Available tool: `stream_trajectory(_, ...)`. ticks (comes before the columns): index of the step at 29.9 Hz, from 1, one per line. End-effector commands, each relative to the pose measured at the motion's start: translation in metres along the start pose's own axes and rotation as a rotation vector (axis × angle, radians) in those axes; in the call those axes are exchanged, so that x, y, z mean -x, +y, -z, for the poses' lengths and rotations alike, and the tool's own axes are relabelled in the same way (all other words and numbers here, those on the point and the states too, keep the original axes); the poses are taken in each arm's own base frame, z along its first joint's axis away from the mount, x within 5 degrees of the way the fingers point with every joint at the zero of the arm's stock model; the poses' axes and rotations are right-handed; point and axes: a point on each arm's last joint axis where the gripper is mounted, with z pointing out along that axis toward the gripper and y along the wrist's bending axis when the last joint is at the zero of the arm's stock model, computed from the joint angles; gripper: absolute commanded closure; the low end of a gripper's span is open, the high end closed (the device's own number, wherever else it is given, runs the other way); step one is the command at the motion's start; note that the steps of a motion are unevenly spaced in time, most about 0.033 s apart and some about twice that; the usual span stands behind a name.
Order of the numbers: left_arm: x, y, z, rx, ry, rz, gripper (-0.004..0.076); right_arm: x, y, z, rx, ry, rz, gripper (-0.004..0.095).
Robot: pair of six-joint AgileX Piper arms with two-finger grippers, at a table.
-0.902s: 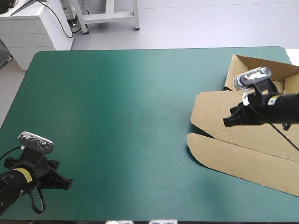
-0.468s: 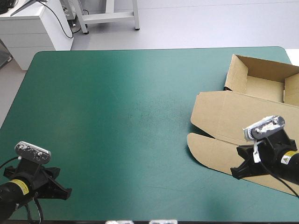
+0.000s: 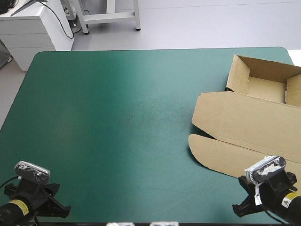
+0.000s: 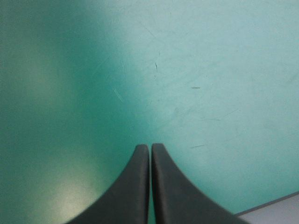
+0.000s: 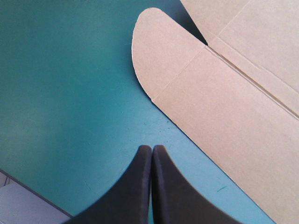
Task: Fold the box
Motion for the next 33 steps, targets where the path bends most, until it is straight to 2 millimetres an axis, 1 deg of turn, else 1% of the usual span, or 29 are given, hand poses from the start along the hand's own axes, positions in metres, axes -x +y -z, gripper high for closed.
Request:
stream_trajectory(1, 0.003, 0.000, -0.003, 0.004, -0.043, 0.004, 0.0731, -0.003, 0.002, 0.000, -0.017, -0.093, 0.010, 0.0923)
stream_trajectory(5, -0.003, -0.001, -0.010, 0.003, -0.016, 0.003, 0.0731, -0.016, 0.003, -0.004, -0.037, -0.138, 0.010, 0.0923)
stream_trajectory(9, -0.003, -0.001, -0.013, 0.002, -0.029, 0.002, 0.0731, -0.022, 0.003, -0.008, -0.051, -0.162, 0.008, 0.0923)
stream_trajectory(13, -0.004, -0.001, -0.017, 0.002, -0.035, 0.001, 0.0731, -0.028, 0.001, -0.016, -0.054, -0.154, -0.002, 0.0923)
stream_trajectory(17, -0.006, -0.001, -0.020, 0.001, -0.032, 0.000, 0.0731, -0.028, 0.001, -0.016, -0.053, -0.152, -0.002, 0.0923)
stream_trajectory(33, -0.006, -0.001, -0.020, 0.001, -0.033, 0.000, 0.0731, -0.029, 0.002, -0.016, -0.049, -0.143, -0.002, 0.0923)
